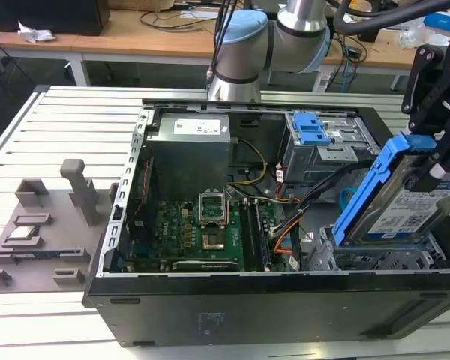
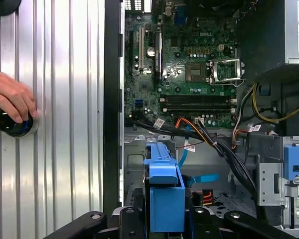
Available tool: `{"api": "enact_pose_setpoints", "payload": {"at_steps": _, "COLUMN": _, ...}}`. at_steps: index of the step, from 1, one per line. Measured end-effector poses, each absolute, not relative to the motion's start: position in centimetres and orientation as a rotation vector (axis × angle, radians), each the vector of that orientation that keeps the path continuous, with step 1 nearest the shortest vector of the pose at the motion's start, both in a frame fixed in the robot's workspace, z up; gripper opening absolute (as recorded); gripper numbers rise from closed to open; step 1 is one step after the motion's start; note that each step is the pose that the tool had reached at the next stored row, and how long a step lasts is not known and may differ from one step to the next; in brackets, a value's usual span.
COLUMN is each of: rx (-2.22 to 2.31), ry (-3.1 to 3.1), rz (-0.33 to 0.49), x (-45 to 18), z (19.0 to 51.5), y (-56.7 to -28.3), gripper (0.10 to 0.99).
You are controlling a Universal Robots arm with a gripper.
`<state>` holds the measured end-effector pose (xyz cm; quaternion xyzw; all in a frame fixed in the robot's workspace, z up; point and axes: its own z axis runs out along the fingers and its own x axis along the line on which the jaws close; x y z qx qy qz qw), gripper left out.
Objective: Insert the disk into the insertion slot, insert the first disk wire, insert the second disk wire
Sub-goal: 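Insert the disk into the insertion slot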
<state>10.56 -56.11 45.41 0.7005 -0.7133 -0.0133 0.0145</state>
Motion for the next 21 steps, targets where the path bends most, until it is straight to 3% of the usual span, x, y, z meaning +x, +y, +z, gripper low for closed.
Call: {"api": "enact_pose_setpoints", "payload": {"at_steps": 21, "rx": 2.181, "ry": -2.221, "rz": -0.041, "x": 10.6, "z": 42.2, "y": -55.4, "gripper": 0.365}}
